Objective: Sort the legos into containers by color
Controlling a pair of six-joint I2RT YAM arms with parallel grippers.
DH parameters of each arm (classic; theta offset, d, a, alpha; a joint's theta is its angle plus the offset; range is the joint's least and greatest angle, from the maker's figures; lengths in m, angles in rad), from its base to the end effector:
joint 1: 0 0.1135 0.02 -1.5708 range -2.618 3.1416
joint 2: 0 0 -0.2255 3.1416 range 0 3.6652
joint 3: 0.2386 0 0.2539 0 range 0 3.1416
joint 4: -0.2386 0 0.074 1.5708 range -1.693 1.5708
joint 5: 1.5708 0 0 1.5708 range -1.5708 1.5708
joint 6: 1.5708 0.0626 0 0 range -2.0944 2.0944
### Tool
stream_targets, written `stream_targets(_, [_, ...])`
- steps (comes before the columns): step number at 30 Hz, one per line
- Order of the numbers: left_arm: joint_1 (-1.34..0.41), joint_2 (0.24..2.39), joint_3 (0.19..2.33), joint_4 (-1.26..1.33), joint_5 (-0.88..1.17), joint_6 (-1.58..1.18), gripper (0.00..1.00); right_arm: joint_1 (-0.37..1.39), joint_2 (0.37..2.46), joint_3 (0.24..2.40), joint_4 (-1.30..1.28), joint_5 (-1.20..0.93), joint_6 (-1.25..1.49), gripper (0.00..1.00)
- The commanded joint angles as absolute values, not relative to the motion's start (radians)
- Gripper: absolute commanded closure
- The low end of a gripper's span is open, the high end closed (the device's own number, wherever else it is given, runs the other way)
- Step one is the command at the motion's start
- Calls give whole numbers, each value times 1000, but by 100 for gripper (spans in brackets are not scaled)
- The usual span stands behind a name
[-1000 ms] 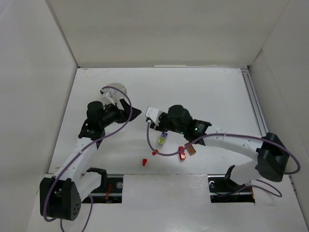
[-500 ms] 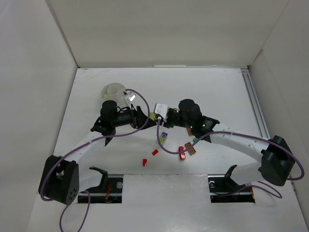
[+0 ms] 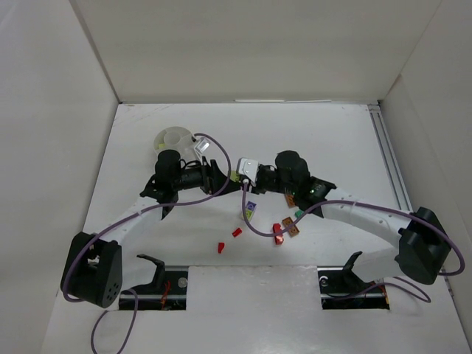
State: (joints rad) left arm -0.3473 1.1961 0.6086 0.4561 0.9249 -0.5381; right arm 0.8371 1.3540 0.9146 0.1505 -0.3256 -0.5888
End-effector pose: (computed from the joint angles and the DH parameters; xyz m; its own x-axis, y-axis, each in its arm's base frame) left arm 0.2527 -0.1446 0.2219 -0.5923 -0.1137 -0.7977 0.7520 0.2775 -0.5979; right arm 0.2182 0.2719 0.2451 0.3462 -0.4018 -0.8478 -0.8619 0.2207 -0.4566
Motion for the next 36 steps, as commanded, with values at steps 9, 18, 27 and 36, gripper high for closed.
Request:
stream_targets(9, [-350, 1213, 703, 525, 925, -554, 23, 845, 1305, 887, 175, -437, -615, 80])
stream_targets(18, [-350, 1193, 684, 525, 927, -545, 33, 845, 1327, 922, 219, -374, -597, 80])
stream_targets(27, [-350, 1193, 684, 525, 927, -545, 50, 845, 1327, 931, 288, -337, -561, 78])
stream_targets(36, [-350, 1193, 693, 525, 946, -535, 95, 845, 1355, 940, 288, -272, -552, 71])
